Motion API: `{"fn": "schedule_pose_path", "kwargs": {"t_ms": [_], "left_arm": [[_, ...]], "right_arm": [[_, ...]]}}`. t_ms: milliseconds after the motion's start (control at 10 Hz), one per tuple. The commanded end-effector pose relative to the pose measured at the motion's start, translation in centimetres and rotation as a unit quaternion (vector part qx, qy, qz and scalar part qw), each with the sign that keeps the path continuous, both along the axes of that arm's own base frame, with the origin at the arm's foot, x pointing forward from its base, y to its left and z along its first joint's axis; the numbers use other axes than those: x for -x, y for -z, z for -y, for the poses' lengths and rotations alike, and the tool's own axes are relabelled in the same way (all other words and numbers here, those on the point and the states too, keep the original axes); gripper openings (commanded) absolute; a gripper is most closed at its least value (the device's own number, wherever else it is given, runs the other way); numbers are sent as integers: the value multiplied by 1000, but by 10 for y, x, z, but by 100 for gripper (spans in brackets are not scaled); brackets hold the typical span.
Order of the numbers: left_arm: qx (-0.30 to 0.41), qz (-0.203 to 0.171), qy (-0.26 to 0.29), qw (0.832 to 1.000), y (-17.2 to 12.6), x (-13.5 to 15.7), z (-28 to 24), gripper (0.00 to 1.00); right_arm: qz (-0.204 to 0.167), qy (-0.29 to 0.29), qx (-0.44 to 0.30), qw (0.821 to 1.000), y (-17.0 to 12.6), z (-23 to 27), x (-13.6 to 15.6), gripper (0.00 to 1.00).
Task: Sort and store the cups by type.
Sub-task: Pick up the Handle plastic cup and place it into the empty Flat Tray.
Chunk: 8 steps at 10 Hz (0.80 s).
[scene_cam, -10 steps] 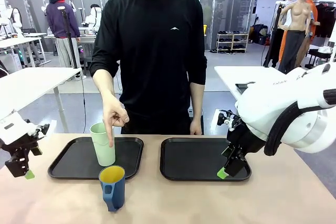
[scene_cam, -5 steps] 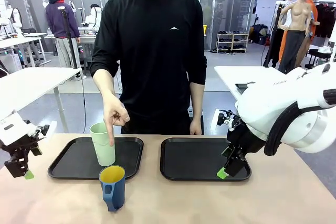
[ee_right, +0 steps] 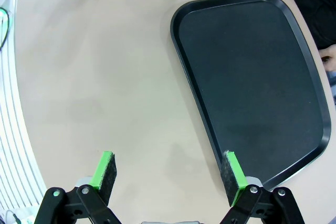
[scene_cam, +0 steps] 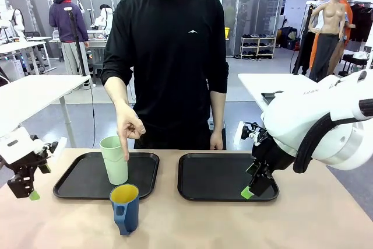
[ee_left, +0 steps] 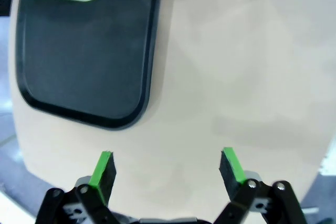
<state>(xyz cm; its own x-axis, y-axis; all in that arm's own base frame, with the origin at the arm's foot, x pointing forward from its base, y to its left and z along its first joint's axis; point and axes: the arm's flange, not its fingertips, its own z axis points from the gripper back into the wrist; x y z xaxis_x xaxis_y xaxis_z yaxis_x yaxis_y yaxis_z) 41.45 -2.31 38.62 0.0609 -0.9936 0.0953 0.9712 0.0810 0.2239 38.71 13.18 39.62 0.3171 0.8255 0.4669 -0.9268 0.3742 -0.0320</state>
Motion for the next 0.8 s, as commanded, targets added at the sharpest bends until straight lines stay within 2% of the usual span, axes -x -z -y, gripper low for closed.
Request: {"fn": "schedule_pose_path", "kwargs": {"t_ms": [0,400,700], "left_arm": [[5,19,69,997,16,5,17,100],[86,35,123,988,43,10,60,100],[134,22,155,978,61,15,80,100]], "right_arm": [[1,12,5,1000,2,-2,1,100],[1,12,5,1000,2,-2,1,100],[1,12,5,1000,2,-2,1,100]]}}
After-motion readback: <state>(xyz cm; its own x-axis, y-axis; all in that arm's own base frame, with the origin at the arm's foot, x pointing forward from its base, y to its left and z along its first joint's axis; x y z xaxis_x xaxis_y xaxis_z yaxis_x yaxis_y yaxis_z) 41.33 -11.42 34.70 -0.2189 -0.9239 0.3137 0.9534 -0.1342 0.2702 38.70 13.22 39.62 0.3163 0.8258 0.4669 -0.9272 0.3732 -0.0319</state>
